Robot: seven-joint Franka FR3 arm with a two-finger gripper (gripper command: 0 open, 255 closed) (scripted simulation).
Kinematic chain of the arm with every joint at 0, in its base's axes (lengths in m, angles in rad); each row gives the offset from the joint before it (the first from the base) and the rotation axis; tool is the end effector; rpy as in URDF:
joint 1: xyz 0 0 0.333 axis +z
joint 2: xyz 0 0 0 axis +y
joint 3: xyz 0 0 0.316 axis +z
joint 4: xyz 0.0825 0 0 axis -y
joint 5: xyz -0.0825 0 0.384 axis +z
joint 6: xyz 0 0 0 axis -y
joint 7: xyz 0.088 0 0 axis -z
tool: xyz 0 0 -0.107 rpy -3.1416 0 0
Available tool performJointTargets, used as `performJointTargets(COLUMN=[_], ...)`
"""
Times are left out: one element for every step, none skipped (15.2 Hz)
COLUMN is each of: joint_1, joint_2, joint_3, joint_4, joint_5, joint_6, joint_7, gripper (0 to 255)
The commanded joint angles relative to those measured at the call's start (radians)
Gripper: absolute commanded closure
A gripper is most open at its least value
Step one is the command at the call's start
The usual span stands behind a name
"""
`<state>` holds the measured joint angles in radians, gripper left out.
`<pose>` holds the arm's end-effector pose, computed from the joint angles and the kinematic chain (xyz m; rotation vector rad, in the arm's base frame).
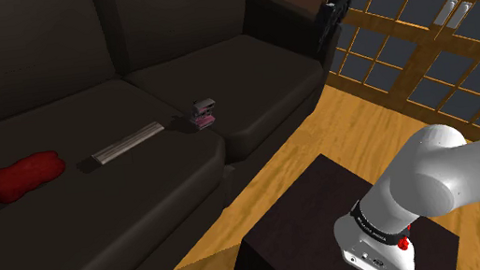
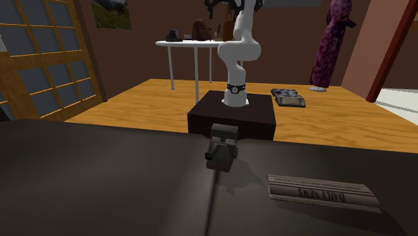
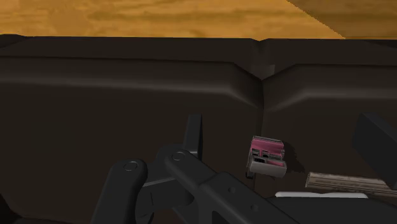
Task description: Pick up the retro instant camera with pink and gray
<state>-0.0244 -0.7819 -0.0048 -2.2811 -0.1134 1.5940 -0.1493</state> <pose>0.3102 -0.0215 0.6276 3.0156 0.1790 0.1280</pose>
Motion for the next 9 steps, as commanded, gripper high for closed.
performJointTargets(joint_1=[0.000, 0.000, 0.000, 0.000, 0.000, 0.000, 0.000, 0.000, 0.000], joint_2=[0.000, 0.029, 0.059, 0.090, 0.121, 0.154, 0.187, 0.221, 0.255], joint_3=[0.000, 0.002, 0.005, 0.007, 0.009, 0.011, 0.013, 0.015, 0.017], joint_4=[0.000, -0.002, -0.002, -0.002, 0.000, 0.004, 0.009, 0.015, 0.022], joint_5=[0.000, 0.005, 0.009, 0.013, 0.018, 0.022, 0.026, 0.030, 0.033], joint_6=[0.000, 0.027, 0.053, 0.079, 0.104, 0.129, 0.153, 0.177, 0.200], joint_7=[0.000, 0.010, 0.021, 0.031, 0.040, 0.050, 0.059, 0.068, 0.077], gripper=[0, 0, 0, 0, 0, 0, 0, 0, 0])
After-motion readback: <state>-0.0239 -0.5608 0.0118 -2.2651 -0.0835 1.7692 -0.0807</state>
